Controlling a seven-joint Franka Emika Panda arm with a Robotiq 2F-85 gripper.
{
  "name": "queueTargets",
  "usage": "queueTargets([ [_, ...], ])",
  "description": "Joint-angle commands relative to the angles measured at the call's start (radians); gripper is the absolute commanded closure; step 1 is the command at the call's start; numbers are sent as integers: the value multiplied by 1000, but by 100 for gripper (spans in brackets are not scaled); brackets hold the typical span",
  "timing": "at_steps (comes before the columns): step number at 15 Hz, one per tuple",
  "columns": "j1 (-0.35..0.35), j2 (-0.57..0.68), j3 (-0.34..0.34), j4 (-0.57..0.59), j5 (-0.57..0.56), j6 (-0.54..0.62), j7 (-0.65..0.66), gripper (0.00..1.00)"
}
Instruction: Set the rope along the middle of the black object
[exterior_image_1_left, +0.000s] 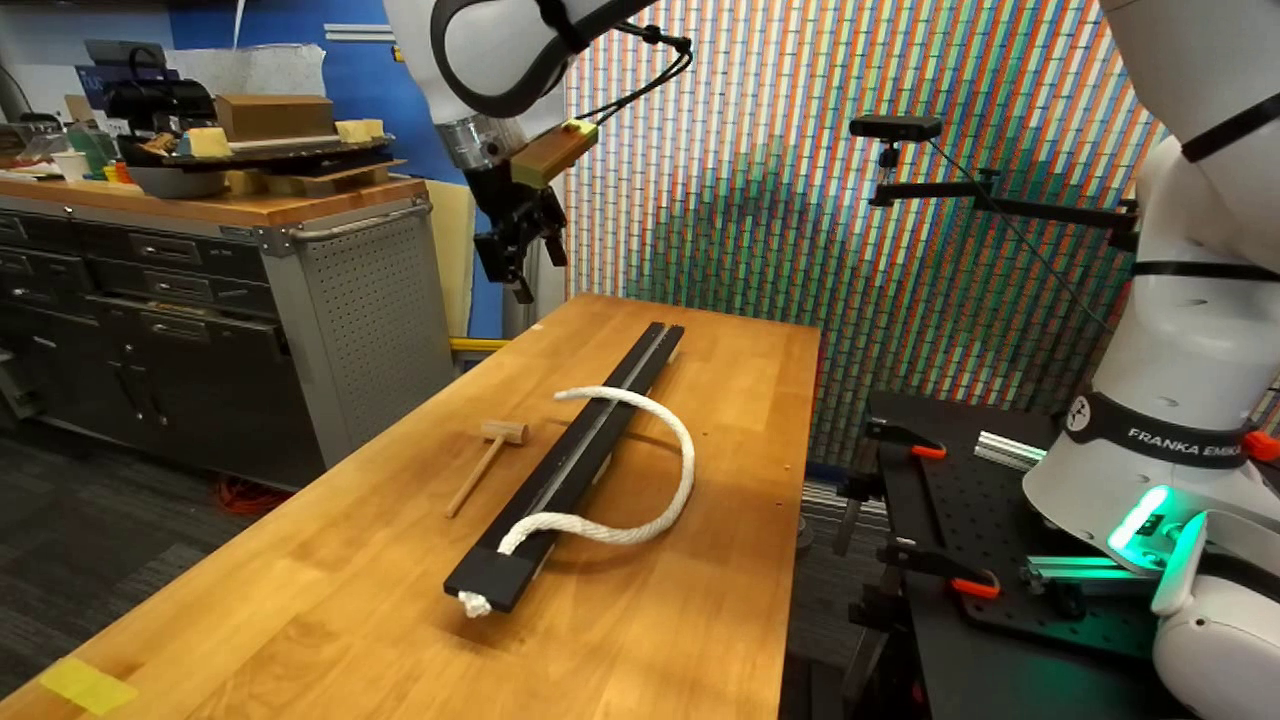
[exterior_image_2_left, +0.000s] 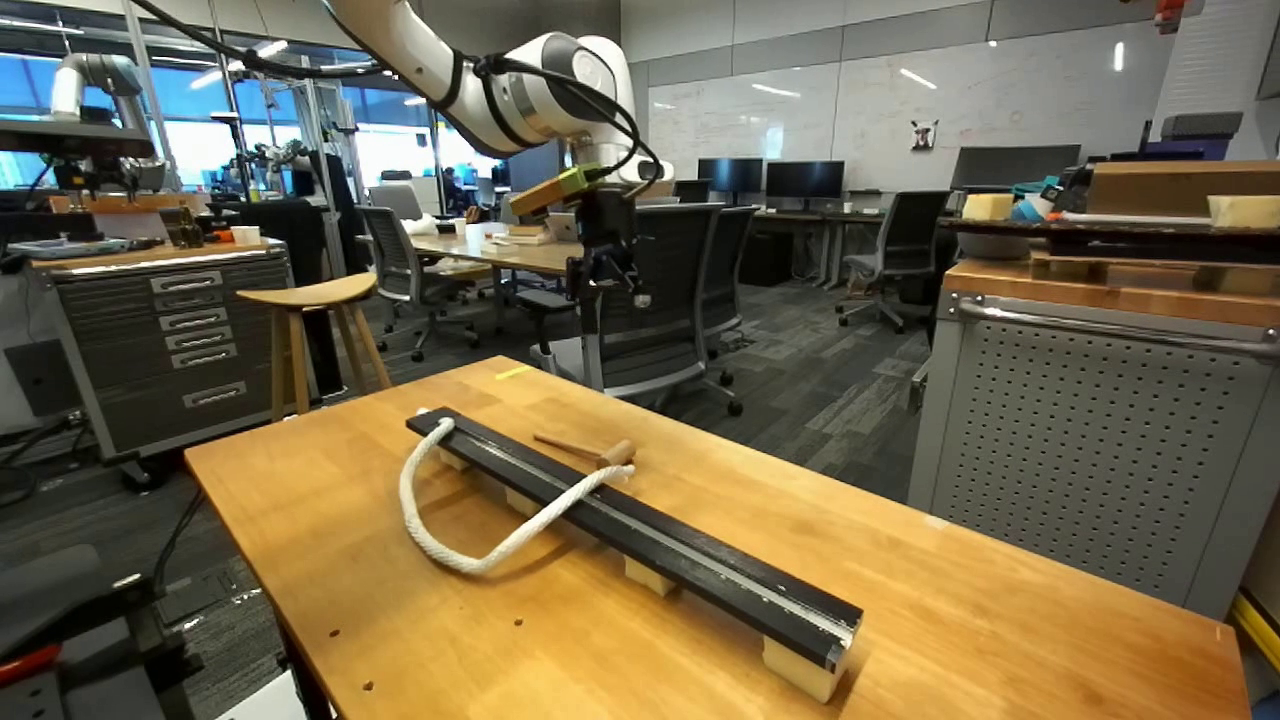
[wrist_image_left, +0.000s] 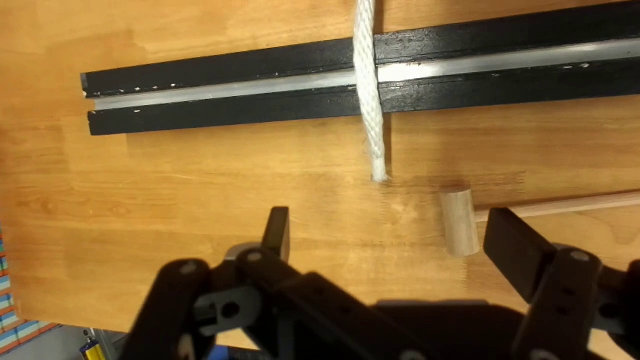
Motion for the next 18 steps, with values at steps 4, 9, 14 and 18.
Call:
queueTargets([
  [4,-4,170,-14,199,93,-133,-44,0],
  [9,-17,235,-14,263,129,-193,-97,0],
  [14,-22,251,-23,272,122,-161,-91,0],
  [18,-24,266,-20,248,128,-98,-78,0],
])
